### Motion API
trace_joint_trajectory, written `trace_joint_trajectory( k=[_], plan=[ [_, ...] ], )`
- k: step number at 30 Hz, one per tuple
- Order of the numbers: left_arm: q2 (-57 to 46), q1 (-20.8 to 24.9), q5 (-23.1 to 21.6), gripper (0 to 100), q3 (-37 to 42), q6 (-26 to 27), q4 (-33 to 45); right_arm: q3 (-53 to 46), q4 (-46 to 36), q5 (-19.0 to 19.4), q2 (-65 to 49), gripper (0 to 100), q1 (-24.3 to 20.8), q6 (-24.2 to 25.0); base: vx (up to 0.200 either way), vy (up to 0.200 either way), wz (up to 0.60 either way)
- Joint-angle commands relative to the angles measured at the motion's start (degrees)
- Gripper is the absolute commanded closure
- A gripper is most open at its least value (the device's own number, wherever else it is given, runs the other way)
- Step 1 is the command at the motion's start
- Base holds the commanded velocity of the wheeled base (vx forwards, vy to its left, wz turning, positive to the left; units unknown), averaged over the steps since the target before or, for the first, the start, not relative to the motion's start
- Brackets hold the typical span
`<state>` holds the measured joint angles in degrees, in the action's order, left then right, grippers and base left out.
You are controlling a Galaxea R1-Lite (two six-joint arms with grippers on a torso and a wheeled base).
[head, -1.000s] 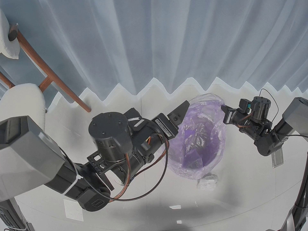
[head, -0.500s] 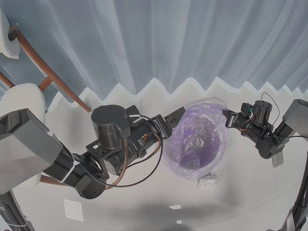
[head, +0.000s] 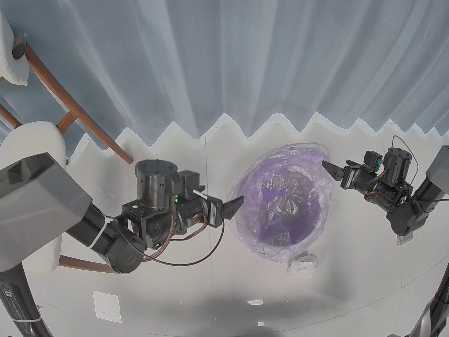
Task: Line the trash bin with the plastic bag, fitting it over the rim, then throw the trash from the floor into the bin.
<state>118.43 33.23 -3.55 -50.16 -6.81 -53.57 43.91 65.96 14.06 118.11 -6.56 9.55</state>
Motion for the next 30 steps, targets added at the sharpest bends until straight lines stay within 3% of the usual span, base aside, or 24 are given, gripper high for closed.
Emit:
trace_joint_trajectory(
  k=[1, 6, 13, 19, 24, 28, 30],
  plan=[
    [3.3, 0.0, -0.6, 0, 5.5, 1.1, 1.7, -4.1, 0.4, 1.7, -6.3, 0, 2.8, 0.1, 0.000, 0.000, 0.00],
    [8.0, 1.1, -0.1, 0, 5.9, 0.3, 1.6, -5.3, 0.6, 1.7, -7.2, 0, 2.9, 0.0, 0.000, 0.000, 0.00],
    [12.1, 3.7, 0.2, 0, -4.0, -9.2, 2.2, -8.3, 4.0, 1.7, -7.0, 0, 2.9, 0.0, 0.000, 0.000, 0.00],
    [12.0, 5.9, 0.6, 0, -10.7, -15.2, 9.9, -8.8, 4.3, 1.7, -6.8, 0, 2.9, 0.0, 0.000, 0.000, 0.00],
    [12.9, 5.4, 0.7, 0, -13.2, -15.8, 11.4, -8.8, 4.3, 1.7, -6.7, 0, 2.8, -0.1, 0.000, 0.000, 0.00],
    [17.3, 3.8, 6.1, 0, -17.2, -15.9, 11.4, -8.9, 4.3, 1.7, -6.7, 0, 2.6, -0.1, 0.000, 0.000, 0.00],
    [17.4, 2.8, 6.5, 0, -17.8, -15.9, 11.5, -8.9, 4.3, 1.7, -6.7, 0, 2.6, -0.1, 0.000, 0.000, 0.00]
  ],
)
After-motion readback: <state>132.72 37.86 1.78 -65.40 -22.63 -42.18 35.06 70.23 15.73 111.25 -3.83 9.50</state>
